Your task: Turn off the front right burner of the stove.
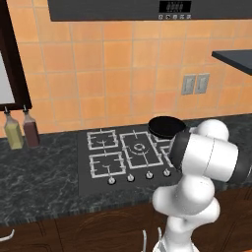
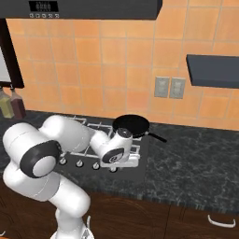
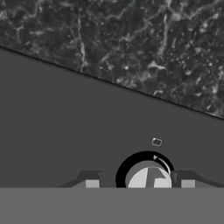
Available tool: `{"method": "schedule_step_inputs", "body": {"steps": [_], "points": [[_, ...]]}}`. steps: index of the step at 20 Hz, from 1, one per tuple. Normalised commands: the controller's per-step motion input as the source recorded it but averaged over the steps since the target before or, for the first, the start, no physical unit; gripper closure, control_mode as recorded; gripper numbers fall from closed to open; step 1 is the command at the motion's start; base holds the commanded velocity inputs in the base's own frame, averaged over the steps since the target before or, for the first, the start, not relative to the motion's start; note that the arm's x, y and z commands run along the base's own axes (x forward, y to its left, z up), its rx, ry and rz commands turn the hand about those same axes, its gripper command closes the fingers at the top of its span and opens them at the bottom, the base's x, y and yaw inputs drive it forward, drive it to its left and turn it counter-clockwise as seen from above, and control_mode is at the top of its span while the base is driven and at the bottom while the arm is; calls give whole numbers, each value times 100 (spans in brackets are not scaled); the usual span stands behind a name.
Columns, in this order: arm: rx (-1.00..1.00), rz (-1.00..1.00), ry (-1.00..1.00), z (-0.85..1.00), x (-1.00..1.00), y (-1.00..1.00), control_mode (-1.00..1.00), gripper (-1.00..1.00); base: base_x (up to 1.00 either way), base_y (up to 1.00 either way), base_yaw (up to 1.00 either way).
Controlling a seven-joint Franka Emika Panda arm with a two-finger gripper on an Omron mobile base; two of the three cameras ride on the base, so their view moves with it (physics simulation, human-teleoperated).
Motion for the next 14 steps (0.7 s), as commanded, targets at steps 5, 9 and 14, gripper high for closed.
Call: {"method": "schedule_step_inputs", "body": {"steps": [5,9,14], "points": [[0,-93,0,-31,-13,0,-100,100,0,0,0],[0,-97,0,-19,-3,0,-100,100,0,0,0],[-1,-63,-9,0,-12,10,-100,100,0,0,0]]}}
